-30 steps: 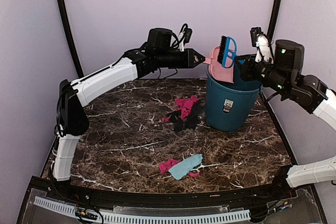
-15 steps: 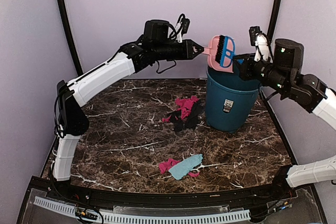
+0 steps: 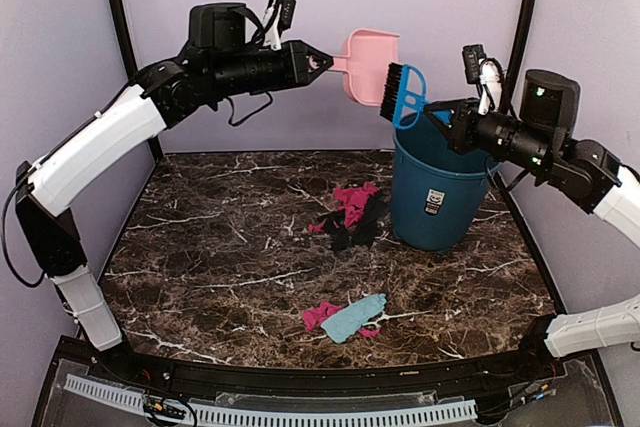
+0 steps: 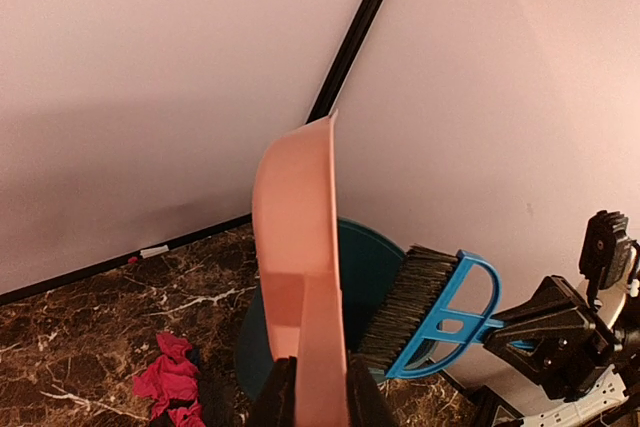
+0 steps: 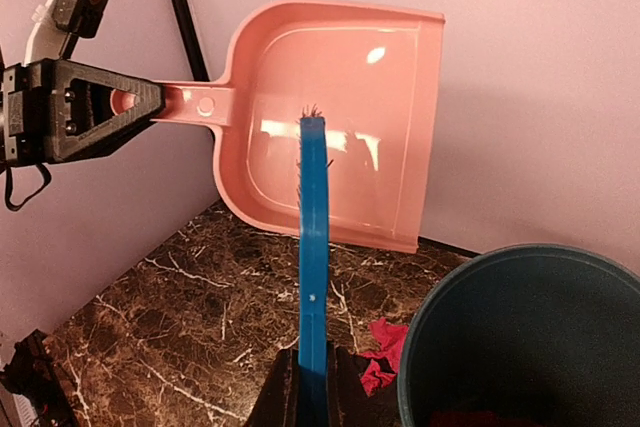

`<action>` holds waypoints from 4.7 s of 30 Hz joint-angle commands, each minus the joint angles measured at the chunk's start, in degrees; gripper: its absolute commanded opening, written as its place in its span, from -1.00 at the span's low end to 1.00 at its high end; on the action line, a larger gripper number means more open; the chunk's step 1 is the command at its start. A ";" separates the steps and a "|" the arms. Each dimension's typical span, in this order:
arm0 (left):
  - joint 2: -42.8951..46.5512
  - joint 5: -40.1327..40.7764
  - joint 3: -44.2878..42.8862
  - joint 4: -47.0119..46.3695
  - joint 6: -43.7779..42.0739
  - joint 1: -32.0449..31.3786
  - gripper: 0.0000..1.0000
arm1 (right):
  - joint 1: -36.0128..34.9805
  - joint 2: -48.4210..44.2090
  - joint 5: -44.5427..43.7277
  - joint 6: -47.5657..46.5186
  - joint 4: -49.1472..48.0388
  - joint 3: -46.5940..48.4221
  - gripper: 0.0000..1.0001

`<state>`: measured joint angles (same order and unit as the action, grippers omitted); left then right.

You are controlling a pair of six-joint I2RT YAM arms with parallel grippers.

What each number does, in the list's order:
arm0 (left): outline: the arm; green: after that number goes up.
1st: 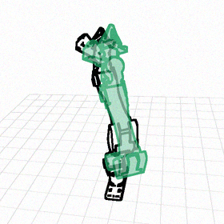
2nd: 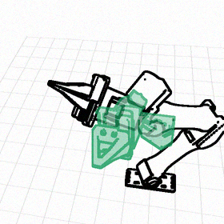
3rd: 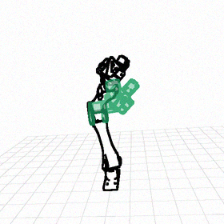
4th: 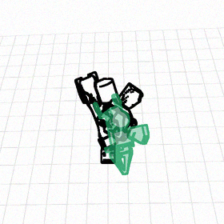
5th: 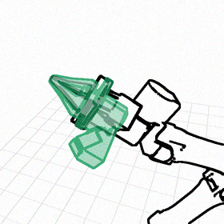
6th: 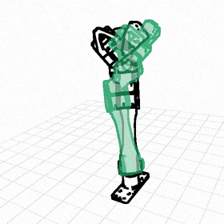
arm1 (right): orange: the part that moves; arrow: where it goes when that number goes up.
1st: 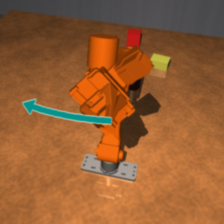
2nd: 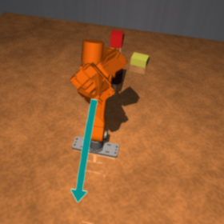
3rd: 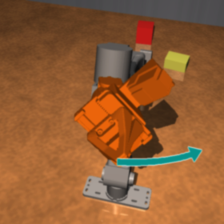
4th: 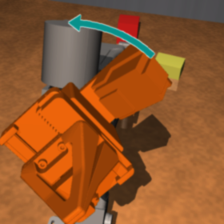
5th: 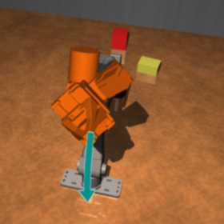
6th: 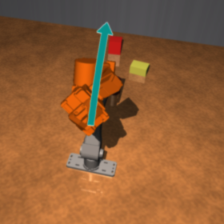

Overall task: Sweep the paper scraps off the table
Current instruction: Sweep the paper scraps into the dustpan.

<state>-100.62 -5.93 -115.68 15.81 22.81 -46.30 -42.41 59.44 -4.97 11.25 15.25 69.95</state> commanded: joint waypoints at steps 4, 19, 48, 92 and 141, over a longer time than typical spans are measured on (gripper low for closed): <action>15.84 9.41 21.21 -2.22 2.27 -0.14 -1.00 | -0.90 4.36 9.51 0.88 -4.19 1.84 -1.00; 43.20 15.63 56.95 2.87 12.44 -0.19 -1.00 | -9.49 9.68 3.92 2.19 -3.96 -3.10 -1.00; 54.59 2.57 74.92 12.48 22.05 -0.19 -1.00 | -22.25 6.10 -10.56 13.53 3.50 -18.35 -1.00; 49.95 -7.55 82.65 7.03 26.60 -0.20 -1.00 | -26.96 8.42 -16.02 29.17 24.10 -23.08 -1.00; 39.07 -10.43 78.16 14.55 24.21 -0.19 -1.00 | -27.28 19.70 1.12 30.32 23.46 -16.90 -1.00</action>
<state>-60.14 -15.90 -37.32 23.55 49.39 -46.30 -69.23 77.34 -6.22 42.09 42.04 53.28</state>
